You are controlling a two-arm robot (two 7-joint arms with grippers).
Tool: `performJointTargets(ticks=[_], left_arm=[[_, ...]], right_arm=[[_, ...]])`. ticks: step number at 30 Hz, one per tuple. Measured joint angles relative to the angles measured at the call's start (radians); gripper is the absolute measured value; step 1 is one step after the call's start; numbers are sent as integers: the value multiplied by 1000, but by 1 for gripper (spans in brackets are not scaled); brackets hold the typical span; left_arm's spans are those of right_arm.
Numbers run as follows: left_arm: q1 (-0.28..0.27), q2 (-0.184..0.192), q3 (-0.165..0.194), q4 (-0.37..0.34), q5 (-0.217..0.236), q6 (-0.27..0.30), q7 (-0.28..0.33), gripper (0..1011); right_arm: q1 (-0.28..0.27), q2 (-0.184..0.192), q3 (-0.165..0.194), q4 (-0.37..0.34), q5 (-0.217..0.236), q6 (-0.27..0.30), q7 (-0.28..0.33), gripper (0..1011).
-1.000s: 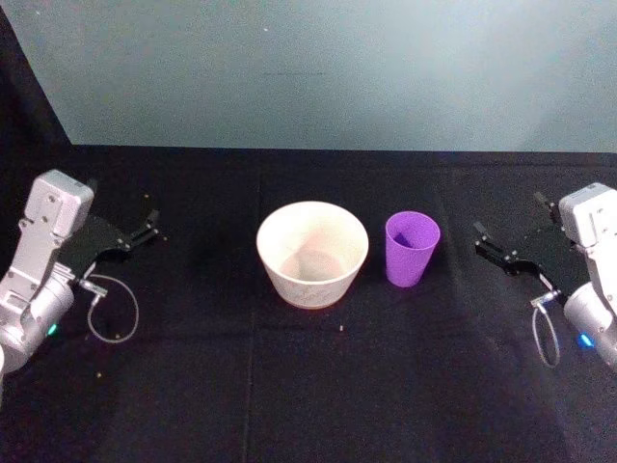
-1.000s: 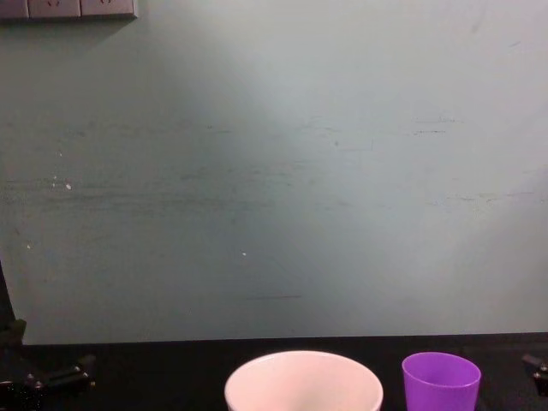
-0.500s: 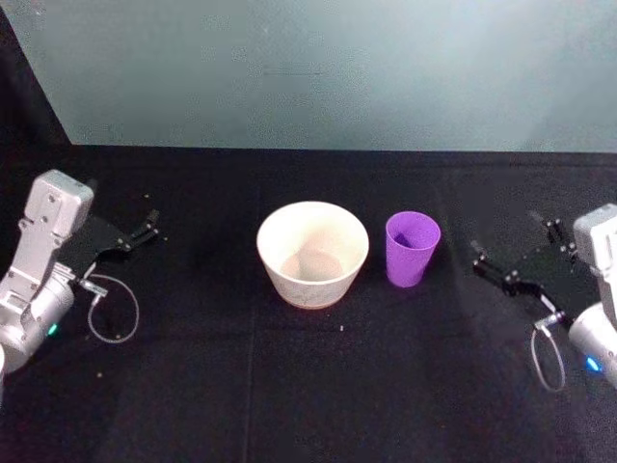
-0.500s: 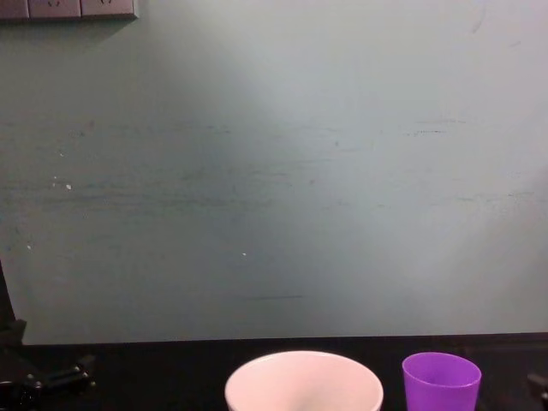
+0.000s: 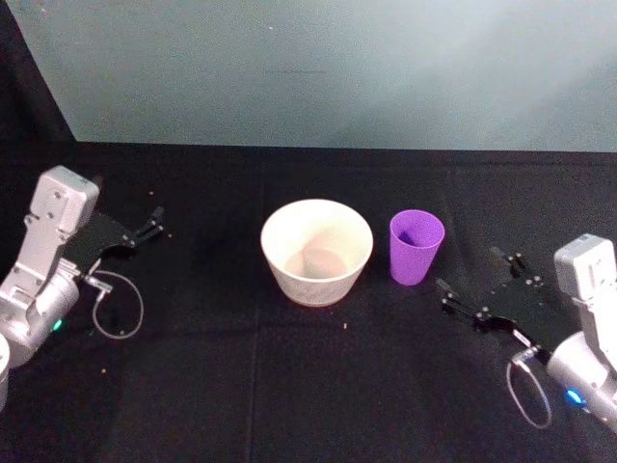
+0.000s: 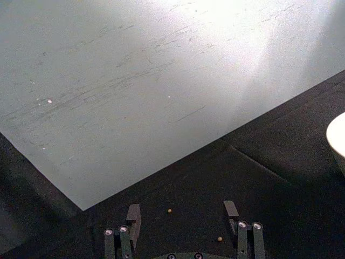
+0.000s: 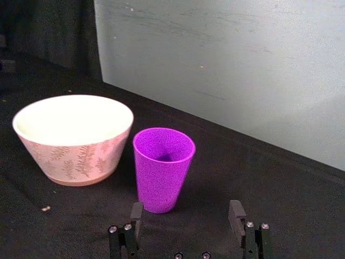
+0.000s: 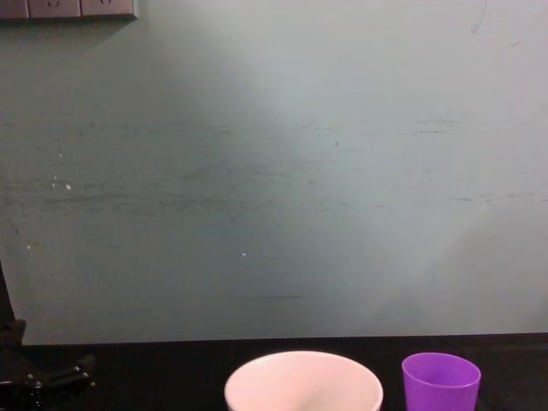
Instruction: Pick up the cup and pour the mung beans from the cup into the bowl.
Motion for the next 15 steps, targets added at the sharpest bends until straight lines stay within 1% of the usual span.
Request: performJointTargets(ticks=[9, 15], left_arm=[[0, 0, 0, 0, 0, 0, 0, 1000], [0, 0, 0, 0, 0, 0, 0, 1000]], right_arm=[[65, -68, -12, 75, 12, -1, 70, 1003], [112, -116, -14, 134, 12, 3, 98, 1003]])
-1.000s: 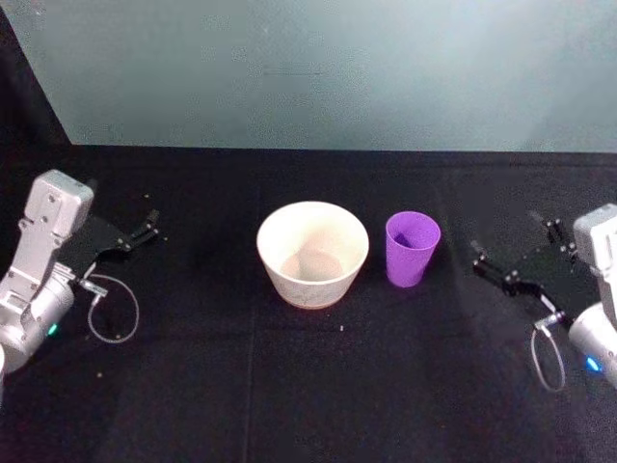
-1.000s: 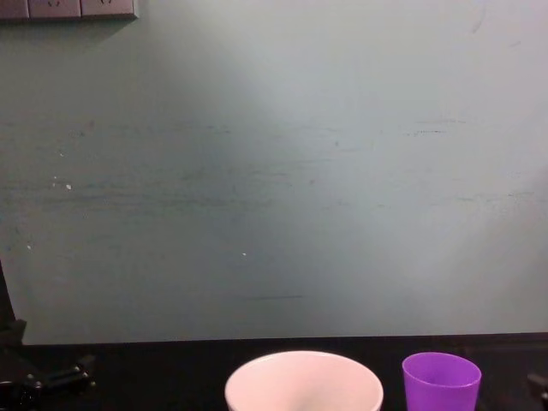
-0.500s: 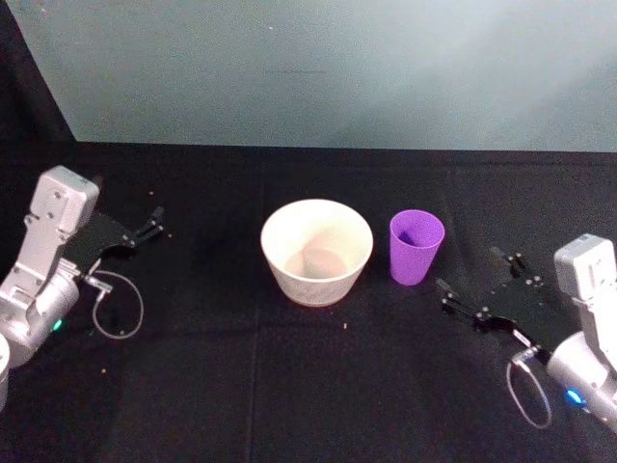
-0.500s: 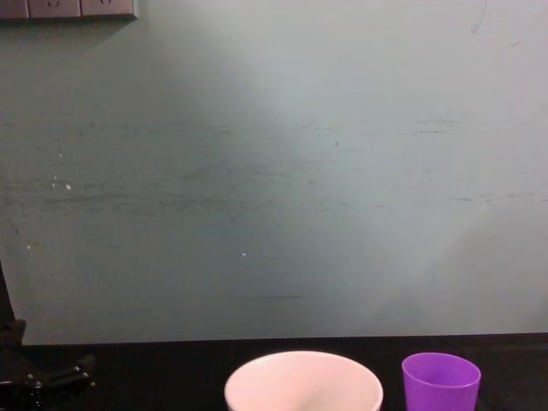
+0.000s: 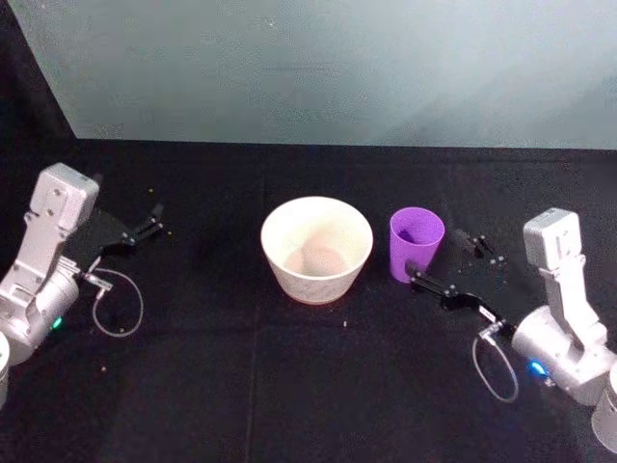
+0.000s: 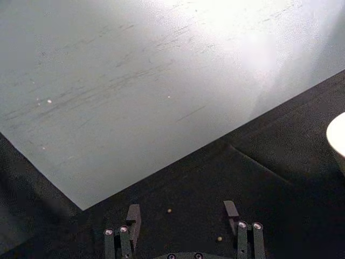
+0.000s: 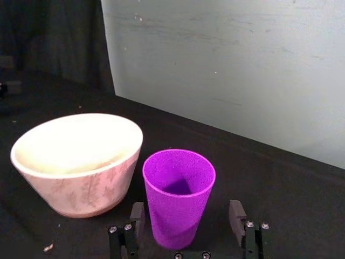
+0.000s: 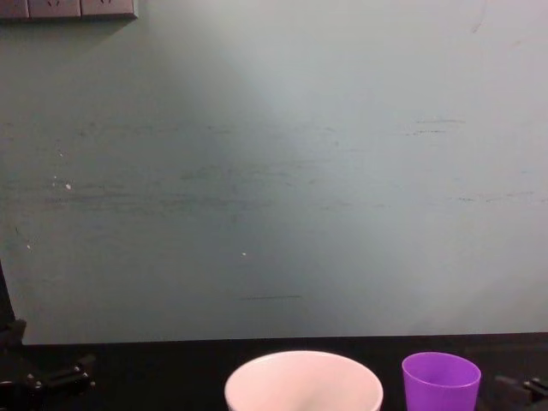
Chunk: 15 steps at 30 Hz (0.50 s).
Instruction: Pick up the cup and pour the mung beans from the cup into the bowl.
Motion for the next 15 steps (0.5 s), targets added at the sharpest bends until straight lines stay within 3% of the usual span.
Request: performJointTargets(ticks=[15], left_arm=[[0, 0, 0, 0, 0, 0, 0, 1000]], right_arm=[[90, -84, 0, 117, -8, 11, 66, 1003]])
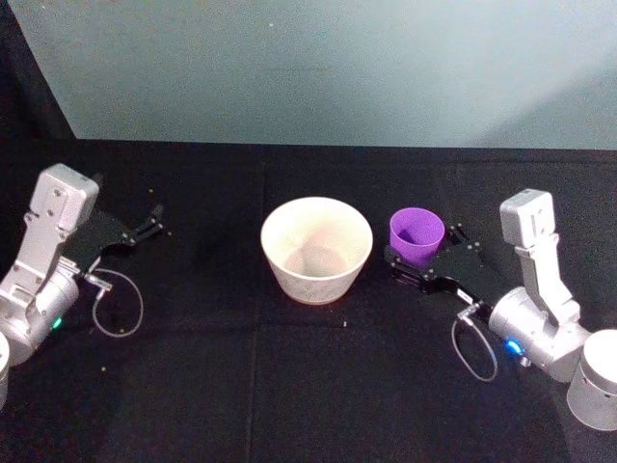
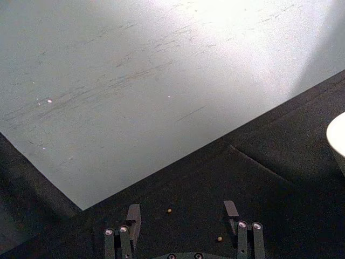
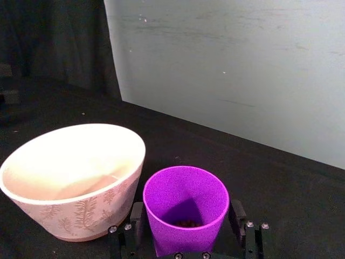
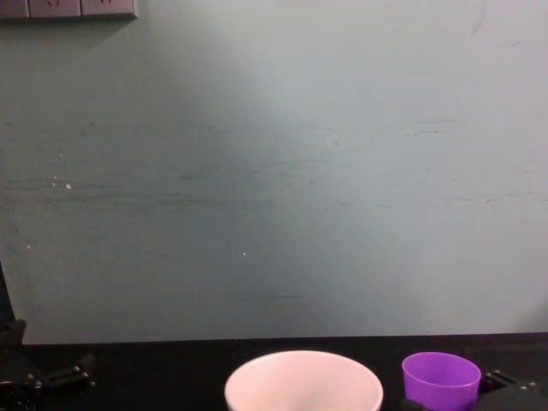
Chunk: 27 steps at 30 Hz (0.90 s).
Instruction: Pick up the cup and pour the mung beans from the cup into the bowl.
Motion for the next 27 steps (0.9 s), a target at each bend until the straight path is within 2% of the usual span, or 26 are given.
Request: performJointTargets(ticks=[7, 16, 20, 27], left_arm=[[0, 0, 0, 0, 0, 0, 0, 1000], [0, 0, 0, 0, 0, 0, 0, 1000], [0, 0, 0, 0, 0, 0, 0, 1000], [0, 0, 0, 0, 0, 0, 0, 1000]], right_arm=[[19, -25, 10, 32, -1, 2, 25, 1003], [23, -37, 19, 41, -30, 10, 35, 812], [17, -38, 28, 27, -46, 15, 33, 734], [-5, -30, 51, -29, -56, 27, 25, 718]])
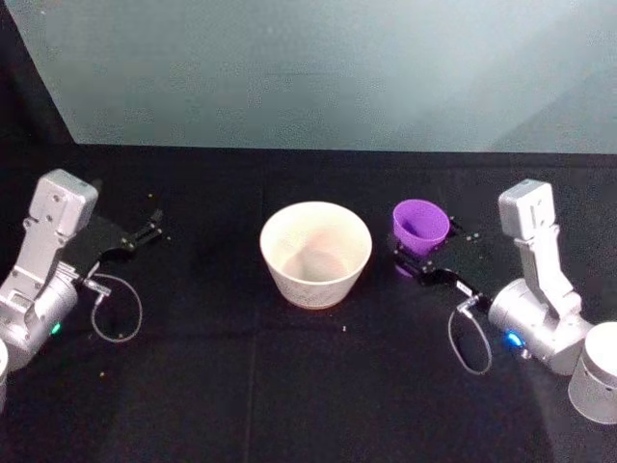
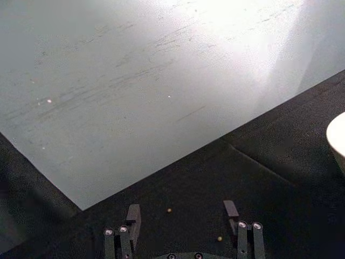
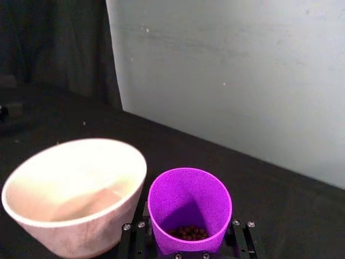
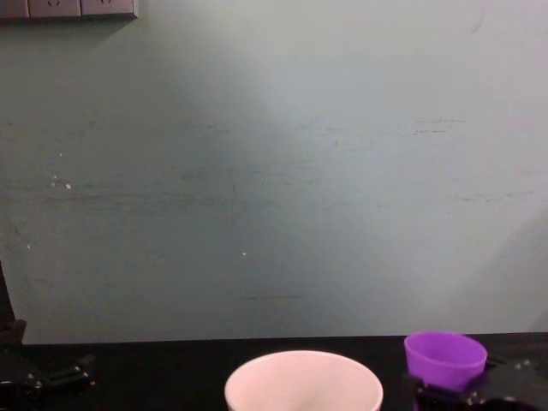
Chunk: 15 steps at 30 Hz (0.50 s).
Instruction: Pick up the cup and pour the mung beans from the cup into the bowl.
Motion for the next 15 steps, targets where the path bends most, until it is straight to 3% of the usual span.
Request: performJointTargets(ticks=[10, 15], left_arm=[[0, 0, 0, 0, 0, 0, 0, 1000], [0, 0, 0, 0, 0, 0, 0, 1000]], right_arm=[[-24, 23, 53, -155, 13, 79, 12, 718], [-22, 25, 64, -188, 14, 110, 20, 718]])
